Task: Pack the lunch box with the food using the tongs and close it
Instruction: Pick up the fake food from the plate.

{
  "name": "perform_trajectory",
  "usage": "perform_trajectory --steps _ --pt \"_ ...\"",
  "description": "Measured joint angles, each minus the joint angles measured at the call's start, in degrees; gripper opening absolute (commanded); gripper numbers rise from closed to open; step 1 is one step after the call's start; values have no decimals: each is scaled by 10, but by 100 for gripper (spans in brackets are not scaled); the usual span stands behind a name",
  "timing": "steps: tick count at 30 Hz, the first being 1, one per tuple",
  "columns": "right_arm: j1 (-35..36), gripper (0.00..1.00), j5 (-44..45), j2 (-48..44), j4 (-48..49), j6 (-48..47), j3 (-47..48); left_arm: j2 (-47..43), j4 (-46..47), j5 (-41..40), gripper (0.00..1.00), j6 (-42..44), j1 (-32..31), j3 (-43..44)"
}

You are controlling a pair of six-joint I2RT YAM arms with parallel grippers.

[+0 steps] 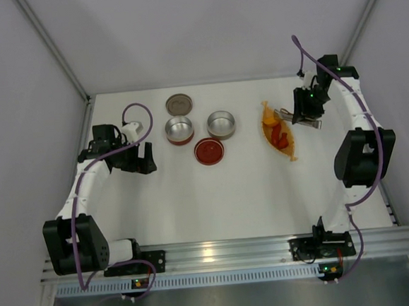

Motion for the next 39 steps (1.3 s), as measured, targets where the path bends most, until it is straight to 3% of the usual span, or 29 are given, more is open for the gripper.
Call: perform_trajectory --steps 9,18,39 --pt "0 27 -1 6 -1 0 0 0 0 -4 98 0 0 -1" --pt "0 0 -23 6 -5 -3 0 0 0 -4 98 0 0 -1" --pt "-4 0 -123 -42 -7 -37 0 0 0 -6 98 0 0 -1"
